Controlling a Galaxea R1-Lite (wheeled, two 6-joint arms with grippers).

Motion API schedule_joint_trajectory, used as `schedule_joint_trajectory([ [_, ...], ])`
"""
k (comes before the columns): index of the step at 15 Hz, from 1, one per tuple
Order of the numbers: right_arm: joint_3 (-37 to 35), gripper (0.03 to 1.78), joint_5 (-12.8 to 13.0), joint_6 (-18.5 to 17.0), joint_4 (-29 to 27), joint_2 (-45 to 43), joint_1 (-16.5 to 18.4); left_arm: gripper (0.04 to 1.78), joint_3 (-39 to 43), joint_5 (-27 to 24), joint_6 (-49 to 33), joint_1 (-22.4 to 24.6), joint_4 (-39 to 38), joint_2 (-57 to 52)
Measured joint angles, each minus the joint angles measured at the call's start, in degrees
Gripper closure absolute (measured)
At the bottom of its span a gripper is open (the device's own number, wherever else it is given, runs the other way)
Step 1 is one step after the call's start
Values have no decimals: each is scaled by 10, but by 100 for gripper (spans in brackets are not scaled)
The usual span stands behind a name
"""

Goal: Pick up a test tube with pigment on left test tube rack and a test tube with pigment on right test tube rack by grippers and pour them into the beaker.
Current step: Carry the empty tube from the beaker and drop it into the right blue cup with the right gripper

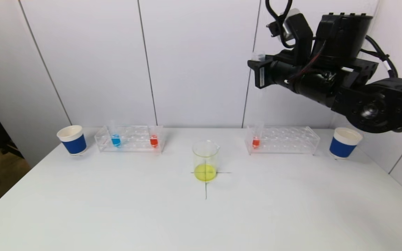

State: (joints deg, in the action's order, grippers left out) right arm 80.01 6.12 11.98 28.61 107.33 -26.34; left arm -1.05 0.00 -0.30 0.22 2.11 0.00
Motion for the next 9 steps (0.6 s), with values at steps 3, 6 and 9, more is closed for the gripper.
schedule_joint_trajectory([
  [3,10,134,0,-54,-59,-22,23,6,0,0,0,0,0,0],
  [6,16,134,-1,-77,-76,-39,65,6,0,0,0,0,0,0],
  [9,19,134,-9,-81,-103,-56,122,6,0,0,0,0,0,0],
])
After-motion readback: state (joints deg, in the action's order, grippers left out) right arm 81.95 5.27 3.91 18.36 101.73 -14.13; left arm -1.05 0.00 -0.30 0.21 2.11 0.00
